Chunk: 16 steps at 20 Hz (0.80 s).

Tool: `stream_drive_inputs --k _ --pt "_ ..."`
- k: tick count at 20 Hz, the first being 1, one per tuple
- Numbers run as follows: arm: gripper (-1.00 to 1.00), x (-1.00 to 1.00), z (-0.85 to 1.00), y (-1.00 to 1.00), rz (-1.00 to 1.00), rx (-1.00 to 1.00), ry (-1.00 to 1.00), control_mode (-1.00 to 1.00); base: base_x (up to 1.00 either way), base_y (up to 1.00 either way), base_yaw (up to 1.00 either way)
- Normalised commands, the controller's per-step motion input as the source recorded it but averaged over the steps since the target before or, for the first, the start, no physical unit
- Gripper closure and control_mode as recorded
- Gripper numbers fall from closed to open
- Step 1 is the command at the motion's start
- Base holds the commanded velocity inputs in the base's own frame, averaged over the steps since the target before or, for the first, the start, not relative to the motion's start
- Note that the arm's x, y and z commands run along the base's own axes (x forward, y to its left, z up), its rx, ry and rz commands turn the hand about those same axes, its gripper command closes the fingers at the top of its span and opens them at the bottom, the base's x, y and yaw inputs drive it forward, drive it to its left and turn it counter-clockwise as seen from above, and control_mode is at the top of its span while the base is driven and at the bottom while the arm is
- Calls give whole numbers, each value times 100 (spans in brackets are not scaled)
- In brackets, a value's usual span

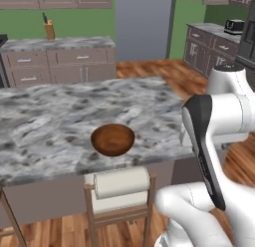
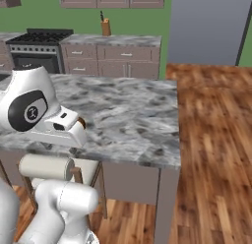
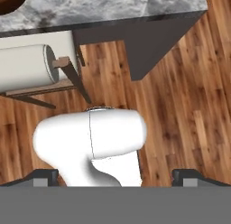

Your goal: Pick up the bowls from the cabinet and place each bowl in front of a stool on the dining counter.

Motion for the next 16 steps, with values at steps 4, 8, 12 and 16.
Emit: stream_drive_inputs --k 4,8,12,16 --pt "-100 0 0 0 0 0 0 100 -12 -100 0" --pt "-100 0 0 0 0 0 0 100 -13 -100 0" --pt "-100 0 0 0 0 0 0 100 11 -100 -13" --pt "-100 0 0 0 0 0 0 100 33 -100 -21"
